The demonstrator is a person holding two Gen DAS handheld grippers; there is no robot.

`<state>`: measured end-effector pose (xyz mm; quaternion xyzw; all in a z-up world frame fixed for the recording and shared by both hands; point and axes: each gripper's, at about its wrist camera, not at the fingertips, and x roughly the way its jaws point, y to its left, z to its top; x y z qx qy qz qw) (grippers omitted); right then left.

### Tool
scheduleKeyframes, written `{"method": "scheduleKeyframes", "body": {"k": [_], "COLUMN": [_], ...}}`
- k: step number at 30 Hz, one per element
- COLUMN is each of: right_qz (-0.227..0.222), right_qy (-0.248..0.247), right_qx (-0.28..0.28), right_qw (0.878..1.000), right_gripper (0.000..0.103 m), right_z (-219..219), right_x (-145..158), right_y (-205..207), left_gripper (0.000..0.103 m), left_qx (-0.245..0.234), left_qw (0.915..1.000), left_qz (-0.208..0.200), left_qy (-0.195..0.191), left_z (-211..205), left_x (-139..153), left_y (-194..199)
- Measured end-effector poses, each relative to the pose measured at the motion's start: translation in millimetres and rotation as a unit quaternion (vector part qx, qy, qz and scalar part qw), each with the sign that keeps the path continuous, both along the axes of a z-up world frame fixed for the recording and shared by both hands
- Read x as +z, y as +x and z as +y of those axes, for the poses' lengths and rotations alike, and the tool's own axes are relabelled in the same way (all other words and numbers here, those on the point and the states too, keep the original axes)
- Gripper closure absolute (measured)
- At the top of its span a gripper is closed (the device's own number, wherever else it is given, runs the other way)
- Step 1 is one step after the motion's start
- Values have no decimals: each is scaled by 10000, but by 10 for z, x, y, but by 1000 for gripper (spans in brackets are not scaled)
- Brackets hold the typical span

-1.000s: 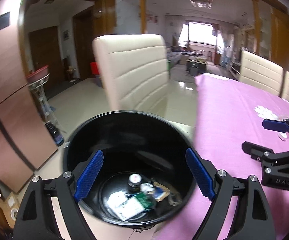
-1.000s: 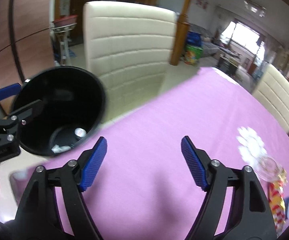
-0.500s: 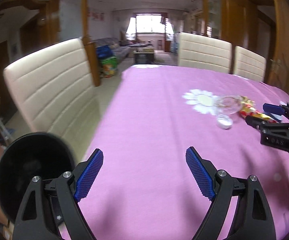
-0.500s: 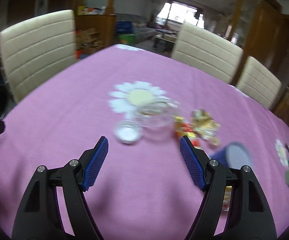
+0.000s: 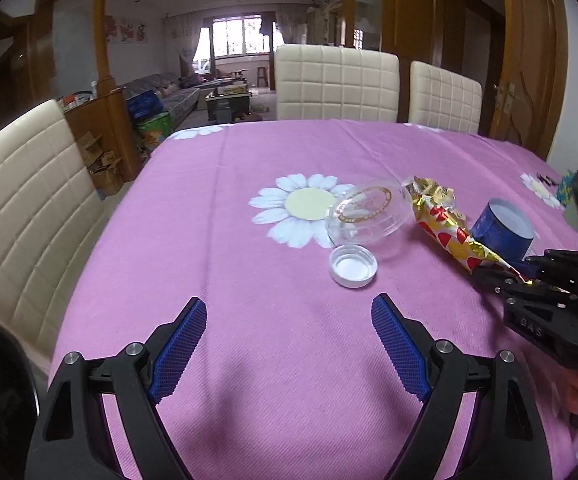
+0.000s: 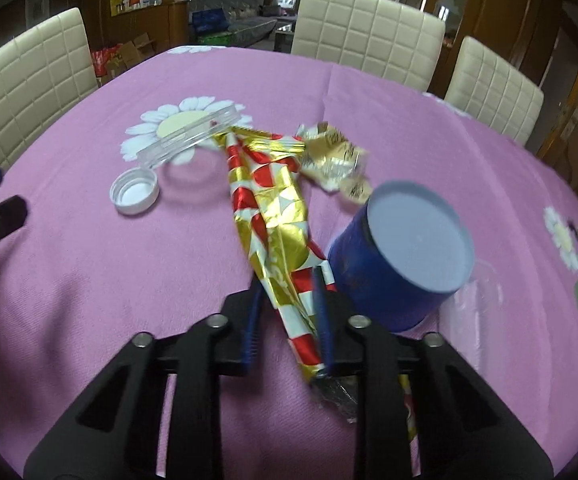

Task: Collect trash
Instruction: 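Move both open tools back over the table, then grasp the white bottle cap with the left tool while the right tool grasps the checkered wrapper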

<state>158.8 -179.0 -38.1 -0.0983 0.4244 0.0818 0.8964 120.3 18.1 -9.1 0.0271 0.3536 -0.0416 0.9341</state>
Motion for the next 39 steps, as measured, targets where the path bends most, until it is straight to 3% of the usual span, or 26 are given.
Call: {"method": "scheduleKeyframes", "body": {"k": [4,11,28,29,32,39], "right_qz": [17,-190,-110,-97,-56,-35], "right_qy": [360,362,567,574,575,598], "right_qx": [-72,-159,-224,-222,-200,-81], "right_qw": [9993,9990,9981,9981,9981,9982], "right_gripper": [85,87,87,87,87,87], "right_z": [-89,-135,-178,-178,-165,-104], "right_x": [83,156,150,144,126,150], "right_y": [-53,-113,-10,-4,-3,-57], "left_gripper": [20,20,21,26,65,64], "left_qx": [-141,-243,-321,-326,-464,-544], "left_qw": [9998,9990,9950,9951,9953,9948], "left_qz": [91,355,926,919,822,780], "left_qy": [105,155,195,169,207,354], "left_z": [-162,-332,-443,-437,-460,-468], "left_x": [-82,-186,-372,-371,-330,-262], "left_y": [167,421,850,847,812,643]}}
